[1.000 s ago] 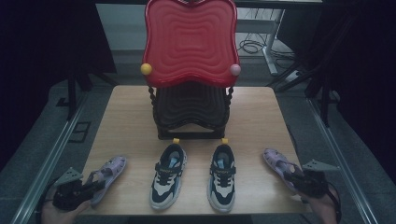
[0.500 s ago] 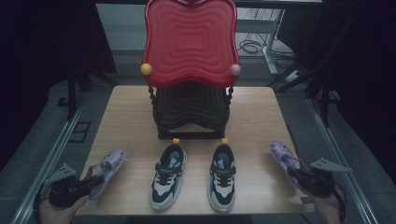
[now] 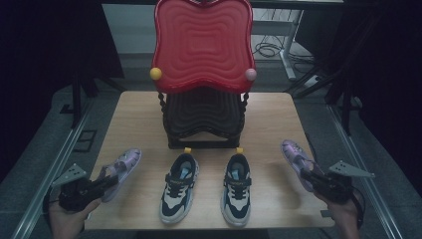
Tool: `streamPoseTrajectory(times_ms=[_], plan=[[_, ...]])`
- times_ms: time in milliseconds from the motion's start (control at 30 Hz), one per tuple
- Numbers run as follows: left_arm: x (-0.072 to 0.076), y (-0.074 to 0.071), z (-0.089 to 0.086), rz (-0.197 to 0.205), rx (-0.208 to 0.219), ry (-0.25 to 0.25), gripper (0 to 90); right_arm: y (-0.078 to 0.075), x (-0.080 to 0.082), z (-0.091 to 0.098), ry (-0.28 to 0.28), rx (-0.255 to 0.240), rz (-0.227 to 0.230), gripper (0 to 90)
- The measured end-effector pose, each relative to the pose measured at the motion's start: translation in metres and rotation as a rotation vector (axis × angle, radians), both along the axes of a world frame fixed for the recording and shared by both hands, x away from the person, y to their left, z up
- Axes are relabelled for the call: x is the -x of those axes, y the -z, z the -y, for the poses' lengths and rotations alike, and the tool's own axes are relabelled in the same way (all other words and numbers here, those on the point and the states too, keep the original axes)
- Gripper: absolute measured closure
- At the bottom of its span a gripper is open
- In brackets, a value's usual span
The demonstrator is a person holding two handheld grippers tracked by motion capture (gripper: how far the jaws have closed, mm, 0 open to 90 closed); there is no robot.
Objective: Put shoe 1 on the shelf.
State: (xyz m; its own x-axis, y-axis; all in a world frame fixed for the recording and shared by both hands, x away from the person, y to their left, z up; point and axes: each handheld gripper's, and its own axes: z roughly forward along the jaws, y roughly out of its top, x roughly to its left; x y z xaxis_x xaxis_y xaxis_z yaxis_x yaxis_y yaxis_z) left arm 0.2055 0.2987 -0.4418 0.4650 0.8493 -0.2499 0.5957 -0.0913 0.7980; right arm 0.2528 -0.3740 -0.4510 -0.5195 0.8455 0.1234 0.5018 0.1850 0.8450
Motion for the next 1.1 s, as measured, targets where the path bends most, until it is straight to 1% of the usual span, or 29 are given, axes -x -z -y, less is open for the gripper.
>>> streamPoseTrajectory(times_ms=[100,133,200,367,433,500,600,767,933,1100], plan=[[-0.003,-0.002,0.003,0.007,0.010,0.008,85.7,-0.001,-0.004,-0.007,-0.021,-0.011,0.005,85.7],[-0.005,-0.002,0.004,0.009,0.012,0.011,85.7,-0.002,-0.007,-0.012,-0.033,-0.020,0.006,85.7],[-0.007,-0.004,0.006,0.014,0.016,0.016,85.6,-0.003,-0.008,-0.014,-0.040,-0.025,0.005,85.7],[-0.015,-0.009,0.010,0.013,0.007,0.021,85.7,-0.006,-0.014,-0.025,-0.068,-0.037,0.017,85.7],[-0.017,-0.012,0.012,0.020,0.009,0.029,85.7,-0.008,-0.016,-0.029,-0.076,-0.040,0.023,85.7],[-0.019,-0.014,0.015,0.028,0.016,0.035,85.7,-0.010,-0.018,-0.033,-0.089,-0.055,0.029,85.7],[-0.022,-0.017,0.019,0.041,0.028,0.047,85.7,-0.012,-0.019,-0.037,-0.097,-0.059,0.038,85.7],[-0.026,-0.021,0.026,0.048,0.029,0.058,85.7,-0.017,-0.020,-0.045,-0.115,-0.072,0.054,85.7],[-0.030,-0.022,0.031,0.061,0.045,0.068,85.7,-0.020,-0.022,-0.053,-0.138,-0.081,0.065,85.7],[-0.033,-0.025,0.037,0.075,0.053,0.079,85.8,-0.022,-0.025,-0.062,-0.167,-0.075,0.070,85.6]])
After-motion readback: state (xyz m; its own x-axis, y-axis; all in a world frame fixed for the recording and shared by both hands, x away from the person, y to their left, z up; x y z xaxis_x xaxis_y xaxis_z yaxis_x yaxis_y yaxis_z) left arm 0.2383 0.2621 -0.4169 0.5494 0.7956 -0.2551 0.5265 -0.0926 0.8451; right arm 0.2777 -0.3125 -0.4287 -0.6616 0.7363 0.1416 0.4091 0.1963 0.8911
